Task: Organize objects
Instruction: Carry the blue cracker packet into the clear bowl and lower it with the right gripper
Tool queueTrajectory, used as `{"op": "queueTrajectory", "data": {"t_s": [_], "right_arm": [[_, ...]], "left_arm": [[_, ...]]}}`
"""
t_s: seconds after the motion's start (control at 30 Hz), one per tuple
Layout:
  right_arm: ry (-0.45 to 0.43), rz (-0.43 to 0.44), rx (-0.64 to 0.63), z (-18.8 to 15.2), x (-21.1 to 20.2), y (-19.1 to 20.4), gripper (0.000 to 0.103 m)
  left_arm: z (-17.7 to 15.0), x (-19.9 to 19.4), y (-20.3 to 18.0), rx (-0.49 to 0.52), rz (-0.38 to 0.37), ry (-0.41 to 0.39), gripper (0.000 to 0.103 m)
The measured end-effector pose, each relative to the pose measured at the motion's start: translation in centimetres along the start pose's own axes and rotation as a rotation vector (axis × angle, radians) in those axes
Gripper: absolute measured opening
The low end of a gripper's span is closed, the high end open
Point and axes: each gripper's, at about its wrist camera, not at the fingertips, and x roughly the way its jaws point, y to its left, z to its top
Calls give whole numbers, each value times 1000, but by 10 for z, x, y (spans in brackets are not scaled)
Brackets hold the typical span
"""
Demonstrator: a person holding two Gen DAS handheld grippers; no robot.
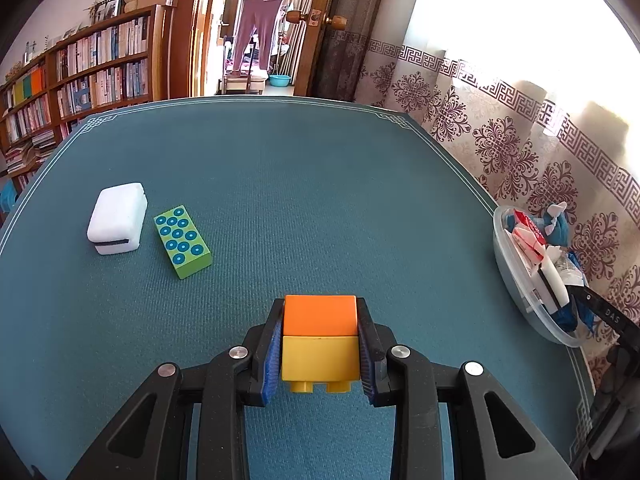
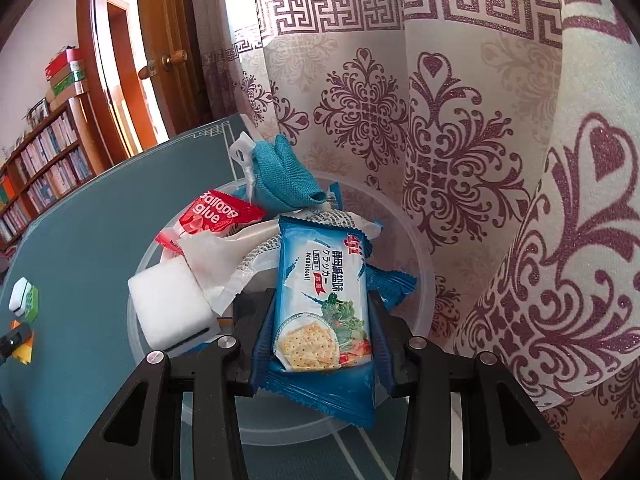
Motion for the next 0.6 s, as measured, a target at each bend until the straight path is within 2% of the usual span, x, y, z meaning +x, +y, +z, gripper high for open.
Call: {"op": "queueTrajectory", "data": {"t_s": [0.2, 0.33, 0.4, 0.47, 0.6], "right_arm": [[17, 45, 54, 5, 6, -6, 45], [-10, 21, 12, 6, 10, -2, 45], [-21, 1, -18, 5, 10, 1, 47], [-41, -2, -34, 4, 6, 2, 53], [-108, -3, -75, 2, -10, 4, 61]], "left_arm": [[-1, 1, -3, 5, -3, 6, 33], [-1, 0, -7, 13, -10, 6, 33], [-1, -1, -9, 18, -13, 4, 33], [-1, -2, -12, 23, -16, 3, 33], [-1, -1, -18, 34, -25, 6, 33]]}}
